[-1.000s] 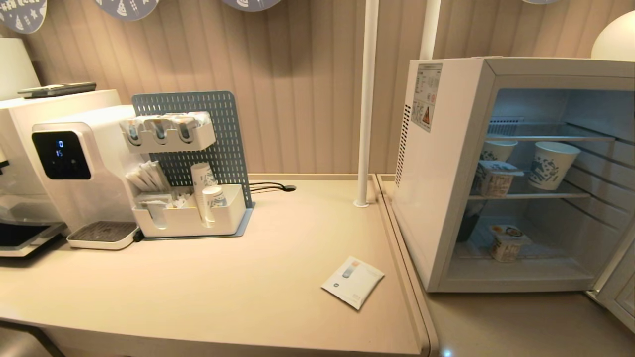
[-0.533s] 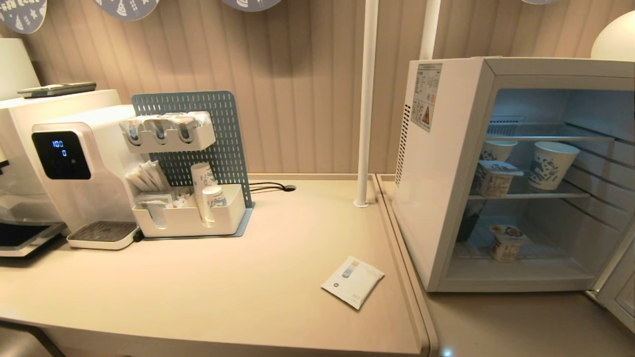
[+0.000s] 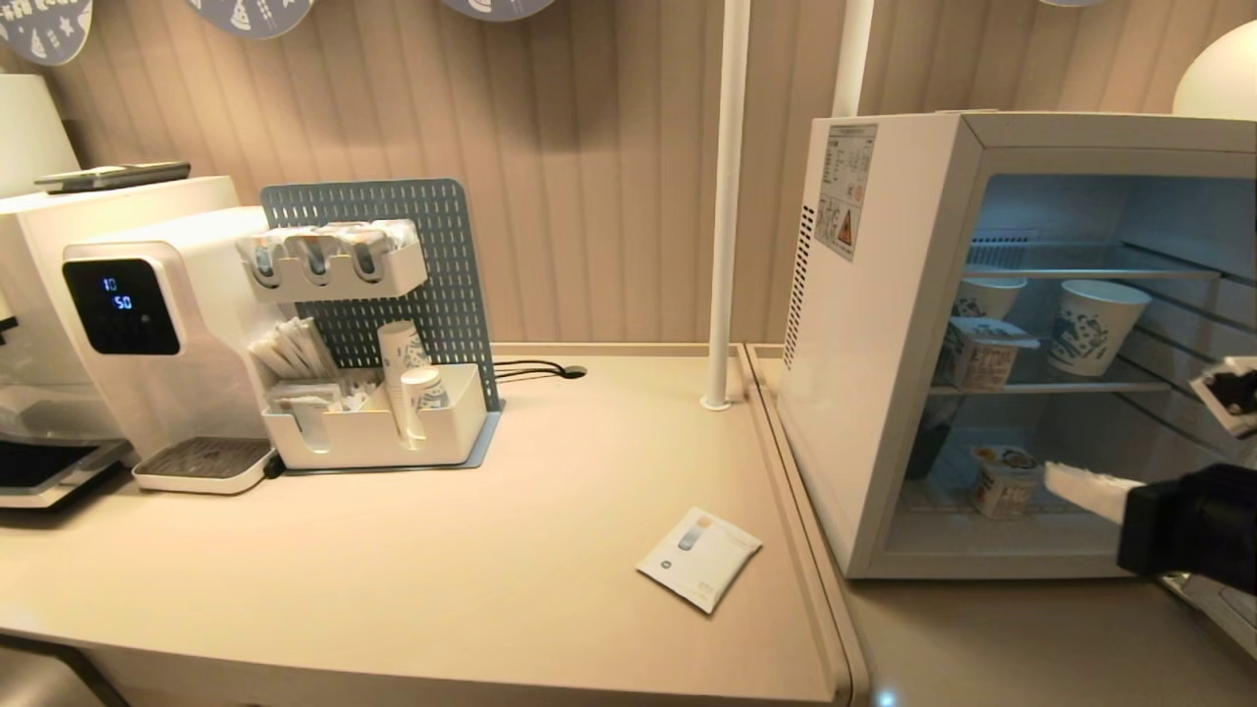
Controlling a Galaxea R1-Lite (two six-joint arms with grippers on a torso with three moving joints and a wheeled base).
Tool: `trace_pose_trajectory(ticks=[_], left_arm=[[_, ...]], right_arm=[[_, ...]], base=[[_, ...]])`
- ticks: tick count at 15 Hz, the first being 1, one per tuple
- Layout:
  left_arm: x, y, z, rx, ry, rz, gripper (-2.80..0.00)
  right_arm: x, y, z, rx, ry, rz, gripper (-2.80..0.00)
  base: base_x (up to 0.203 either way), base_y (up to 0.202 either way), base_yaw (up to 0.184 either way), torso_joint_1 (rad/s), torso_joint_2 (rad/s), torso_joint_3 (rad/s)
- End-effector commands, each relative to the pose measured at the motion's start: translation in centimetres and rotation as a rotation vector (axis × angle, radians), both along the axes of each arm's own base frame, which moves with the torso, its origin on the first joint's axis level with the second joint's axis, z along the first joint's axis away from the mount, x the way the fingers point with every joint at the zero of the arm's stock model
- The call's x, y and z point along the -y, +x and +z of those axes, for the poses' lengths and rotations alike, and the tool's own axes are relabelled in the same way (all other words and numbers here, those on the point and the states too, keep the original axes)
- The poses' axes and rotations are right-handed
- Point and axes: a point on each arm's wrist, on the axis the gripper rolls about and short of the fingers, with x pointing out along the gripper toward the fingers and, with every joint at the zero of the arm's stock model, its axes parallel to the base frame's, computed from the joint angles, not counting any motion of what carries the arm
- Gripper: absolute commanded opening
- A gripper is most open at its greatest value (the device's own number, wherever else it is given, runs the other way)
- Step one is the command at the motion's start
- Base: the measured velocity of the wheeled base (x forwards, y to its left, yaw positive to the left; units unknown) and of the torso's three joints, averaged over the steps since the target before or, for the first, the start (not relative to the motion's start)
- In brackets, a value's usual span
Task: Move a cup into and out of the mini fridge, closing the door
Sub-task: Take the yoghurt out of the freezer
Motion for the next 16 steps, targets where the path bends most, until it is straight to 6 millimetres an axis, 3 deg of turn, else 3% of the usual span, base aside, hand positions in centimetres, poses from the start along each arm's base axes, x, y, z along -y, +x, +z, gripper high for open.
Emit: trace_pose_trajectory(ticks=[1,3,4,8,9,16], left_arm=[[0.0,0.0,0.0,0.0,0.0,0.0,-2.8],[0.0,0.0,0.0,0.0,0.0,0.0,-2.8],[0.0,0.0,0.0,0.0,0.0,0.001,-2.8],[0.0,0.0,0.0,-0.001,0.0,0.0,-2.8],[0.0,0.0,0.0,0.0,-0.001,0.001,-2.8],[0.0,0.0,-0.1,-0.002,-0.008,0.0,-2.8]], right_arm=[[-0.3,6.6,-3.3,-0.001,-0.013,-0.03,-2.8],[-0.2,9.6,-1.9,0.155,-0.027,-0.116,-2.8],[-0.2,10.1,-1.3,0.196,-0.03,-0.159,-2.8],[-0.1,9.7,-0.3,0.223,-0.041,-0.185,-2.8],[-0.1,9.7,-0.6,0.218,-0.041,-0.186,0.0],[-0.2,10.8,-1.2,0.203,-0.044,-0.183,0.0]], base=[[0.0,0.0,0.0,0.0,0.0,0.0],[0.0,0.0,0.0,0.0,0.0,0.0],[0.0,0.0,0.0,0.0,0.0,0.0],[0.0,0.0,0.0,0.0,0.0,0.0],[0.0,0.0,0.0,0.0,0.0,0.0],[0.0,0.0,0.0,0.0,0.0,0.0]])
